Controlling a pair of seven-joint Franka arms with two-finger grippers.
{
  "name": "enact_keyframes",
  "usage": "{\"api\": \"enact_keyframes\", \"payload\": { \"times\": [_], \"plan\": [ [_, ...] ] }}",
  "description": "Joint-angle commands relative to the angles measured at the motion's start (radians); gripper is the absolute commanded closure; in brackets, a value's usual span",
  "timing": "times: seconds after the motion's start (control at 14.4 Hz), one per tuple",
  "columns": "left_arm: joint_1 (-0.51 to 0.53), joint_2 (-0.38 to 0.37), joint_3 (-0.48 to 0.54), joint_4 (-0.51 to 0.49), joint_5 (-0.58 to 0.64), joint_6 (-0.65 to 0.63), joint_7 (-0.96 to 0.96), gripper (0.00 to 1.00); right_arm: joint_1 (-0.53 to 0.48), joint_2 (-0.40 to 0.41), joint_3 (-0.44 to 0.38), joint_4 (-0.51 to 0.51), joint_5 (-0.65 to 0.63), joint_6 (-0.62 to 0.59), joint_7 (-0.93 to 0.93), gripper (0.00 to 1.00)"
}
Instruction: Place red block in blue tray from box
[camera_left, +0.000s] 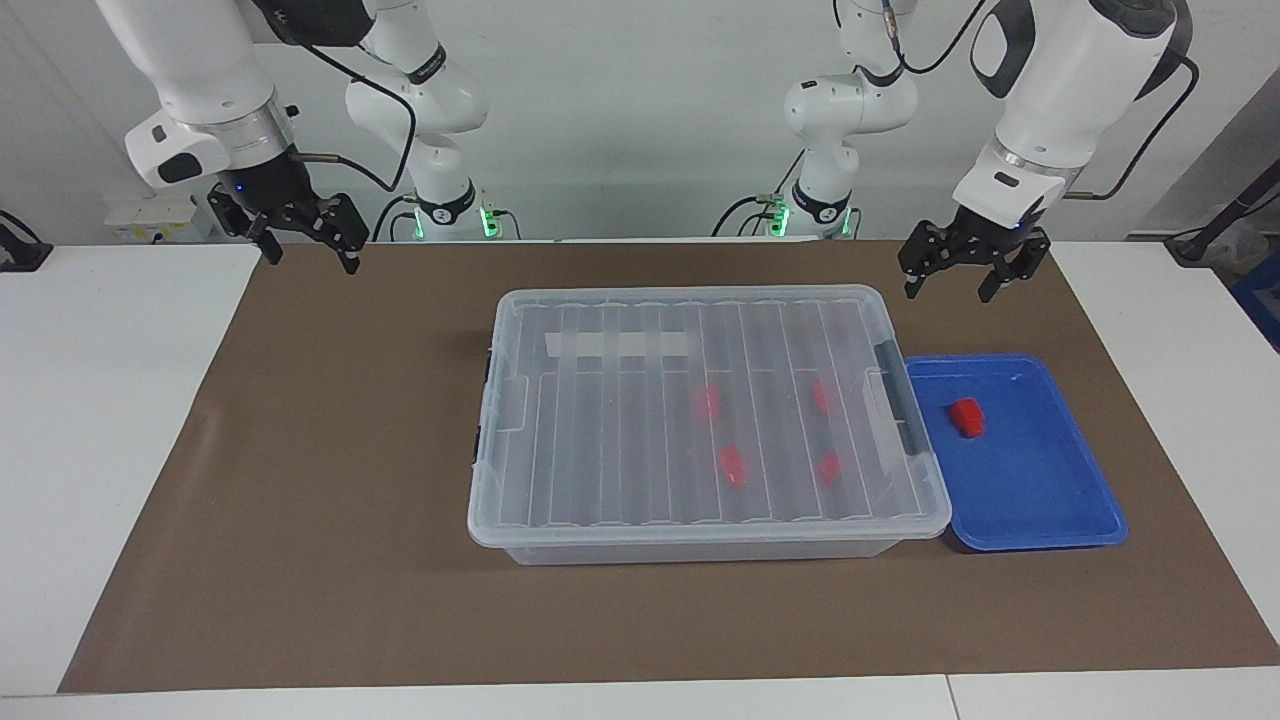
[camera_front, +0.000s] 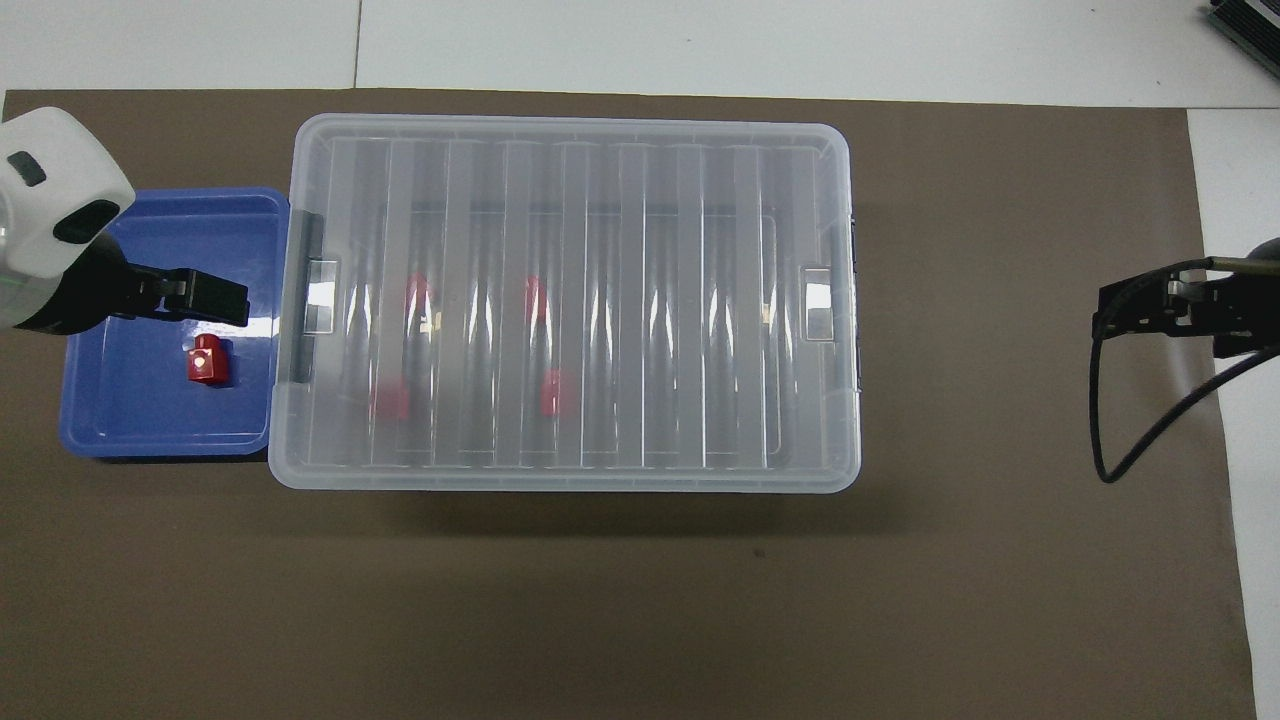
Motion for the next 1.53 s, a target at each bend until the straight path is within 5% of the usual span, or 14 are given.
{"api": "enact_keyframes", "payload": {
  "times": [0.0, 1.46],
  "plan": [
    [0.006, -0.028, -0.001, -0.026, 0.014, -0.006, 0.001, 0.0, -0.014, 0.0, 0.011, 0.003, 0.004, -0.006, 0.014, 0.0],
    [-0.069, -0.03, 0.059, -0.028, 0.014, -0.016, 0.0, 0.0, -0.014, 0.0, 0.011, 0.003, 0.004, -0.006, 0.014, 0.0]
  ]
}}
